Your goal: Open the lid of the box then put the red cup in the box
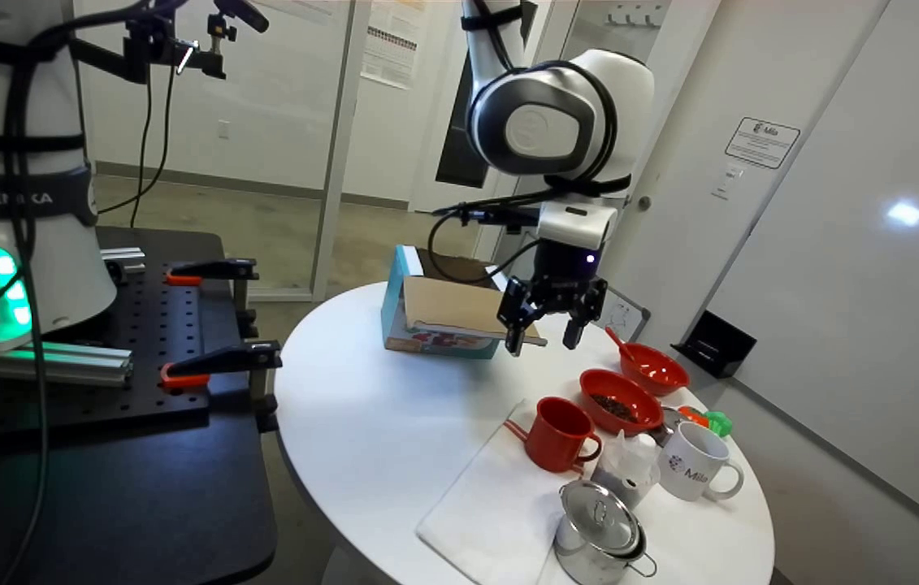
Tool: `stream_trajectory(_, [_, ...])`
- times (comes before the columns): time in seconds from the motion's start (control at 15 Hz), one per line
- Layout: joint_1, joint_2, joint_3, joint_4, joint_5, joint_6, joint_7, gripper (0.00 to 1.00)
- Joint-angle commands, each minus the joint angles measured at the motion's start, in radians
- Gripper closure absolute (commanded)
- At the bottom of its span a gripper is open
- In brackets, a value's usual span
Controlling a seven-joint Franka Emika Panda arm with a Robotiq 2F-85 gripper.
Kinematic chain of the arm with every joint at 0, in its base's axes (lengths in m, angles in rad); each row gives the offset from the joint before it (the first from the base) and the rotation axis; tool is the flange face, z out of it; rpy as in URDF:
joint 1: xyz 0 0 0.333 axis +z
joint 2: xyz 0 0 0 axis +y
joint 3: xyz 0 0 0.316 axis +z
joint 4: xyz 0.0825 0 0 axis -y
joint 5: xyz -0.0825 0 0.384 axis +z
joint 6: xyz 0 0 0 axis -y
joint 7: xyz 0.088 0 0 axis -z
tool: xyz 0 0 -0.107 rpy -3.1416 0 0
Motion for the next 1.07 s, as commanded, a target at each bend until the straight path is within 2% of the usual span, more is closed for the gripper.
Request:
stream_trajectory(0.0, [-0.018, 0.08, 0.035, 0.095, 0.007, -0.039, 0.016, 0.0])
stream_trajectory(0.53, [-0.044, 0.236, 0.051, 0.257, 0.025, -0.095, 0.026, 0.0])
stream_trajectory(1.0, [-0.098, 0.343, 0.076, 0.369, 0.048, -0.173, 0.021, 0.0])
